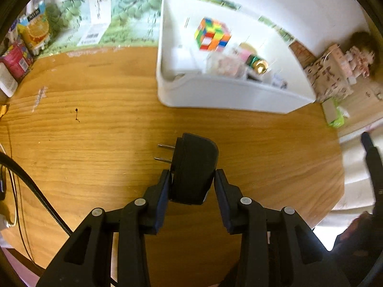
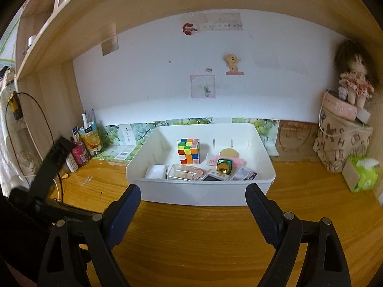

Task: Organize rigid objects
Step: 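Lift and carry the black plug with the left tool over the basket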

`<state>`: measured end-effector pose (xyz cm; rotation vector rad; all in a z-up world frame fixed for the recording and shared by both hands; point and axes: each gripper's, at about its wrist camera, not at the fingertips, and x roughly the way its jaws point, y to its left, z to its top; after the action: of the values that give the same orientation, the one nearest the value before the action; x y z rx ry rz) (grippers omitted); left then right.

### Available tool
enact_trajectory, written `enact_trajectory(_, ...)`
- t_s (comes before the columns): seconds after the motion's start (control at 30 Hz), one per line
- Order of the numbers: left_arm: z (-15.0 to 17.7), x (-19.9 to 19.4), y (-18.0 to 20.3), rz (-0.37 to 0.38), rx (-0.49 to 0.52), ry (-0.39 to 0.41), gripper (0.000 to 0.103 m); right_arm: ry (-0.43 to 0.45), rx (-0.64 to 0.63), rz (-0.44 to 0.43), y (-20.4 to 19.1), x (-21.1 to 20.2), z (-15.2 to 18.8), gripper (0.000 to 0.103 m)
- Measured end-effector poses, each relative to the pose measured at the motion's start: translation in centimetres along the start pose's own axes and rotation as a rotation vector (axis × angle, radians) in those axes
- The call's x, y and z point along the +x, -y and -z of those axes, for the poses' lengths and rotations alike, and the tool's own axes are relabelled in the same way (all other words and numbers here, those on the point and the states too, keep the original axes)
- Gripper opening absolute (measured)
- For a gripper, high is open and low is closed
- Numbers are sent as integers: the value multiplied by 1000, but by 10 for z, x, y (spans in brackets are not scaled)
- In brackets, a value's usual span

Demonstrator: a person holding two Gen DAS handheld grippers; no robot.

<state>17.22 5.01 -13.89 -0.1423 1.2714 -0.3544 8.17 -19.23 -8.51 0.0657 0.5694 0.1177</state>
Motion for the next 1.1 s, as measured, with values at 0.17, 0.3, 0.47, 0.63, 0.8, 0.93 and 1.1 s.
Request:
enact_trajectory(0.17, -3, -16, 25, 25, -30, 49, 40, 0, -35, -30, 17, -4, -2, 90)
enact_trajectory(0.3, -9, -30, 45, 50, -24, 94, 40, -7, -60, -48, 30, -6, -3, 90)
enact_trajectory(0.47, -28, -42, 68, 53, -8, 167, 40, -20, -87, -67, 50, -11, -2, 90)
enact_trajectory(0.63, -53, -43, 83, 44, -11, 236, 40, -43, -88, -76, 72, -12, -3, 90)
enact_trajectory(0.8, -75, -35, 90, 37, -48, 287, 40, -102, -70, -94, 92, -6, 1, 90)
enact_trajectory(0.93, -90, -20, 92, 17, -75, 319, 40, -174, -51, -116, 106, 4, 10, 90)
enact_trajectory(1.1, -106, 1, 92, 3, -99, 358, 40, -240, -14, -134, 123, 18, 19, 90)
